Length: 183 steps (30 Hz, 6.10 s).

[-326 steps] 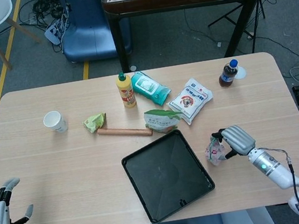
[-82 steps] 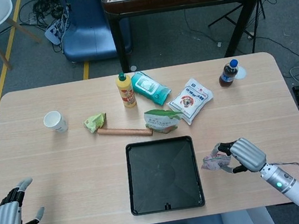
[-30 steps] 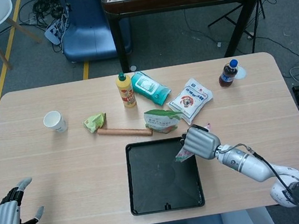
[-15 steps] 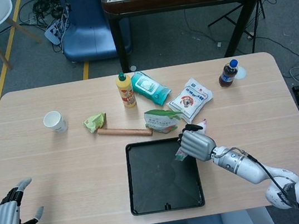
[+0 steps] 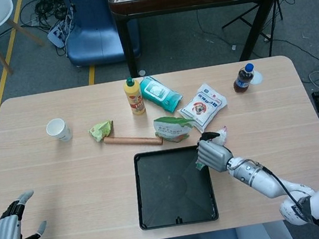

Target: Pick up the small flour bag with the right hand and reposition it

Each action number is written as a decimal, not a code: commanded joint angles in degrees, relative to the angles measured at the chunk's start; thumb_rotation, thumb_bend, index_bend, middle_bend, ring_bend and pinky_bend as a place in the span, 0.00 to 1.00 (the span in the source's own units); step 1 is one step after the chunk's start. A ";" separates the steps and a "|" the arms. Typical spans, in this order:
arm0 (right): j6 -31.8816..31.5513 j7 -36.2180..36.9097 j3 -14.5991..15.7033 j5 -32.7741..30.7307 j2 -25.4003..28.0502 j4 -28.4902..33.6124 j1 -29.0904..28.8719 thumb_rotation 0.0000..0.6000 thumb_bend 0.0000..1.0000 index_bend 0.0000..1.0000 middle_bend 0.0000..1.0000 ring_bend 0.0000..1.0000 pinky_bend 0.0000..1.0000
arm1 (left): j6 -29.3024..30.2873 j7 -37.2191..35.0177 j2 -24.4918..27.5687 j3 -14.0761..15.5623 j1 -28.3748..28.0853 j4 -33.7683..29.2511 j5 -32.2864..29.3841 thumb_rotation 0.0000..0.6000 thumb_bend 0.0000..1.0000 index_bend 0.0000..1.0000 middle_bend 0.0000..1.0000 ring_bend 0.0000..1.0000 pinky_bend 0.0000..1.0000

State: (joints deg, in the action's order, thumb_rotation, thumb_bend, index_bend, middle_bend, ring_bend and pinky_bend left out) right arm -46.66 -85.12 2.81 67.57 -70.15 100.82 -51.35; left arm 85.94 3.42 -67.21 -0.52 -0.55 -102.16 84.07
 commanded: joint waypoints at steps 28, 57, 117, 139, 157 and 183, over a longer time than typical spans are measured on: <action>-4.86 -5.90 8.30 -11.04 -4.49 -1.11 -4.38 1.00 0.58 0.76 0.64 0.48 0.56 | -0.54 -0.17 -0.01 0.17 0.02 0.21 -0.54 1.00 0.24 0.15 0.18 0.18 0.27; -7.51 -1.77 10.61 -12.39 -3.09 0.81 -7.02 1.00 0.56 0.77 0.65 0.48 0.56 | -0.10 -1.15 -0.20 0.10 0.33 0.70 -0.44 1.00 0.24 0.15 0.18 0.18 0.27; -33.34 90.00 4.82 17.72 -13.60 -25.48 23.09 1.00 0.45 0.78 0.64 0.48 0.56 | -0.31 1.82 -0.66 0.07 0.03 -1.51 -0.51 1.00 0.24 0.15 0.17 0.15 0.27; -36.85 127.49 4.46 24.02 -22.30 -47.63 32.12 1.00 0.45 0.78 0.64 0.48 0.56 | -0.73 2.67 -0.93 0.19 -0.25 -1.99 -0.66 1.00 0.24 0.15 0.17 0.15 0.26; -32.71 133.40 3.39 25.43 -27.38 -57.35 32.74 1.00 0.45 0.78 0.64 0.48 0.56 | -1.04 3.11 -1.38 0.37 -0.30 -1.96 -1.03 1.00 0.24 0.15 0.16 0.14 0.26; -33.17 128.72 5.31 29.24 -29.85 -60.67 33.64 1.00 0.45 0.68 0.50 0.32 0.39 | -1.75 3.22 -1.78 0.56 -0.62 -1.60 -1.15 1.00 0.24 0.15 0.16 0.14 0.26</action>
State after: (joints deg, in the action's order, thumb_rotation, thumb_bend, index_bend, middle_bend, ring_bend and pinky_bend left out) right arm -79.57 44.06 7.81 96.49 -100.30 39.76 -17.98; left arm 84.19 6.64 -68.98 0.04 -1.16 -103.77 82.92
